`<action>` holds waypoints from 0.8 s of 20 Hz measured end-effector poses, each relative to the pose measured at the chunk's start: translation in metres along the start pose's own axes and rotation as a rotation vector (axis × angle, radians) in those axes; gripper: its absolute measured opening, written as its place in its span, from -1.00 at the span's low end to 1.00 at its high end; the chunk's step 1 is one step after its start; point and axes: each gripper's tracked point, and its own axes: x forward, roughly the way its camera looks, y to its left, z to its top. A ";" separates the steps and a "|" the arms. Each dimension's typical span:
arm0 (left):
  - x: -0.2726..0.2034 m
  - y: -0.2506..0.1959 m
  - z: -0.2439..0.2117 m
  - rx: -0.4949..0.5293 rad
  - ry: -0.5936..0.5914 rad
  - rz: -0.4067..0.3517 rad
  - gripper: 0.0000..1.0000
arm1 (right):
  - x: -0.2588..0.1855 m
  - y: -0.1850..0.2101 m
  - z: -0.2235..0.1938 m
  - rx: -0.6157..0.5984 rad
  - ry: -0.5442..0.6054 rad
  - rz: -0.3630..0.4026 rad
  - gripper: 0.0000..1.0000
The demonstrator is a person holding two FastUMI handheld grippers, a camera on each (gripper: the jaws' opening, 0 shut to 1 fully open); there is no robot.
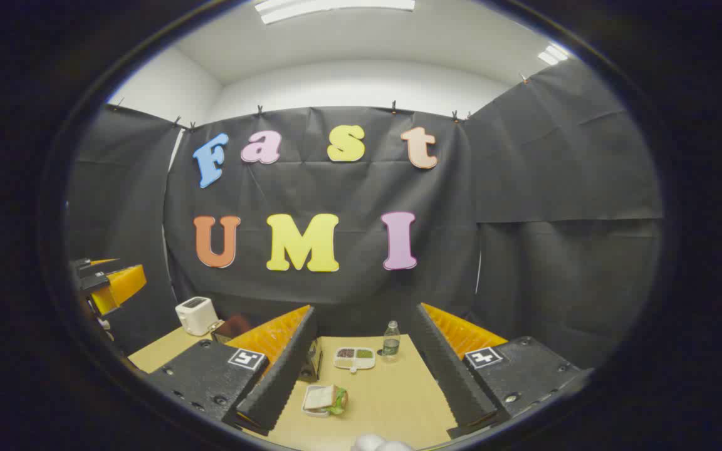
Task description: Open the electric oven with the left hand, put the food in, and close the electric oven.
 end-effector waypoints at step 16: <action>-0.001 0.010 -0.003 0.015 -0.006 0.000 0.91 | -0.006 0.013 0.002 -0.026 -0.014 0.002 0.94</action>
